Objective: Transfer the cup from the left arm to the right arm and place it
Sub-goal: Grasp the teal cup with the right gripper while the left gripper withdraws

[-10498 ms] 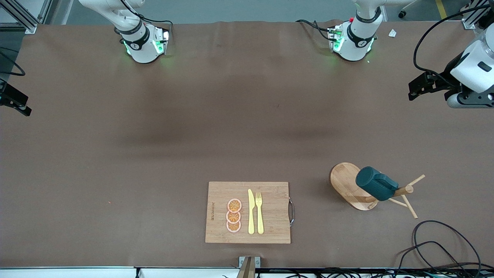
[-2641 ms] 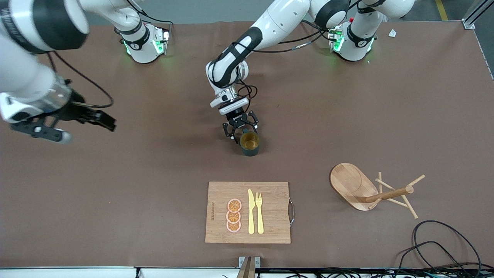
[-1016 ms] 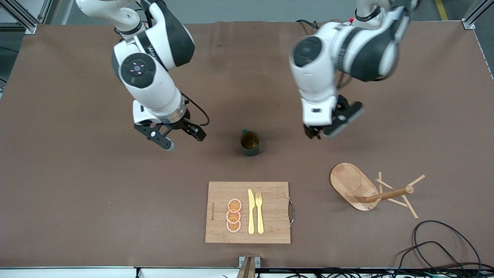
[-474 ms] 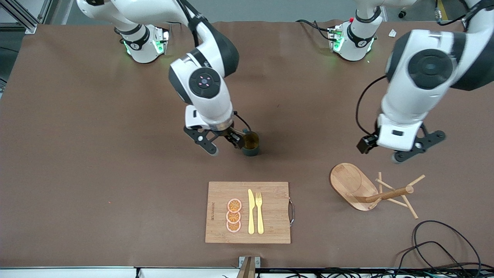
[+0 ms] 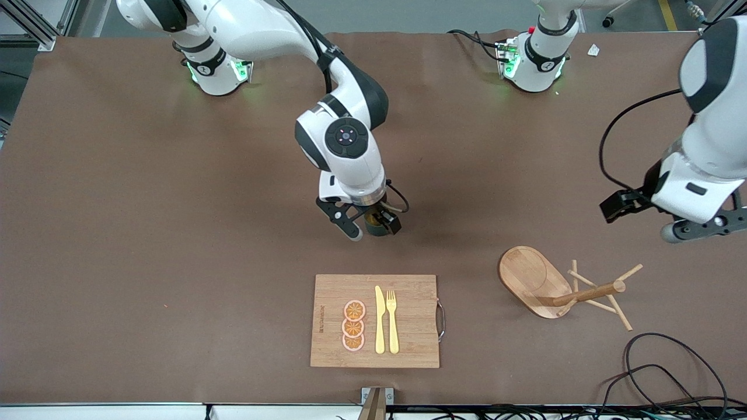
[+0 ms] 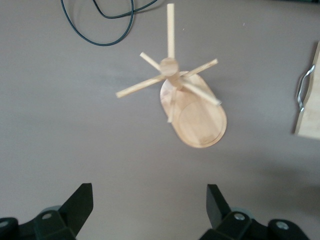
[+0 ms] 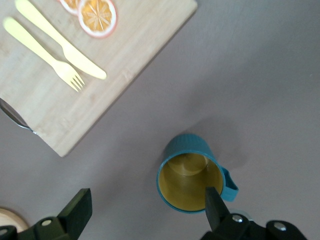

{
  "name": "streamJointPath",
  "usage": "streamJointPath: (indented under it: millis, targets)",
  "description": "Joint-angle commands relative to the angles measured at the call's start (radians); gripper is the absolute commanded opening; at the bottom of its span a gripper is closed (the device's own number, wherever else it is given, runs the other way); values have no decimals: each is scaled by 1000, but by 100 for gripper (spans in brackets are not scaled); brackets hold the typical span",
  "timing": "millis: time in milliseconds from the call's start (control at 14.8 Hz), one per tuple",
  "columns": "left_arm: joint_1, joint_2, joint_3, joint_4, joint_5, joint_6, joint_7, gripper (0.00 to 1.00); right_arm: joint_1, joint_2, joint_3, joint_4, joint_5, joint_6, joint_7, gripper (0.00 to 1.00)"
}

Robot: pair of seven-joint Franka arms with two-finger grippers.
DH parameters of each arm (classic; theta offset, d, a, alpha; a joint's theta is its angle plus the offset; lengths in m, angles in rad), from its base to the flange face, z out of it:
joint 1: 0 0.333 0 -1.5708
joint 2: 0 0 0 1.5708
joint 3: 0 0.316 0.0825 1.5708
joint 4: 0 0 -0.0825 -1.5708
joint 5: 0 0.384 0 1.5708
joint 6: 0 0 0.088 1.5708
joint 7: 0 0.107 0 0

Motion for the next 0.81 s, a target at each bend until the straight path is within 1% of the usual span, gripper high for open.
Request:
streamJointPath:
  millis: [0, 135, 271, 339, 406, 542, 677, 745]
  targets:
    - [41, -36, -3, 3, -46, -36, 93, 100, 21, 54, -2, 29, 9, 29, 7, 100]
    - [78, -56, -6, 3, -82, -68, 177, 100, 30, 82, -2, 27, 9, 78, 6, 100]
    - [107, -76, 3, 2, -103, -85, 267, 100, 44, 104, -2, 27, 9, 87, -2, 100]
    - [95, -96, 18, -3, -99, -85, 287, 100, 49, 108, -2, 26, 8, 87, -2, 98]
    - [66, -110, 28, -9, -93, -85, 285, 100, 49, 113, -2, 18, 2, 87, -10, 94]
    - [16, -131, 75, -18, -93, -87, 288, 100, 58, 117, -2, 12, 2, 87, -43, 81]
    - [-23, -172, 112, -75, -97, -88, 291, 100, 58, 119, -2, 9, 2, 87, -51, 64]
    - [-33, -188, 118, -96, -99, -88, 290, 100, 58, 119, -2, 1, 2, 87, -54, 56]
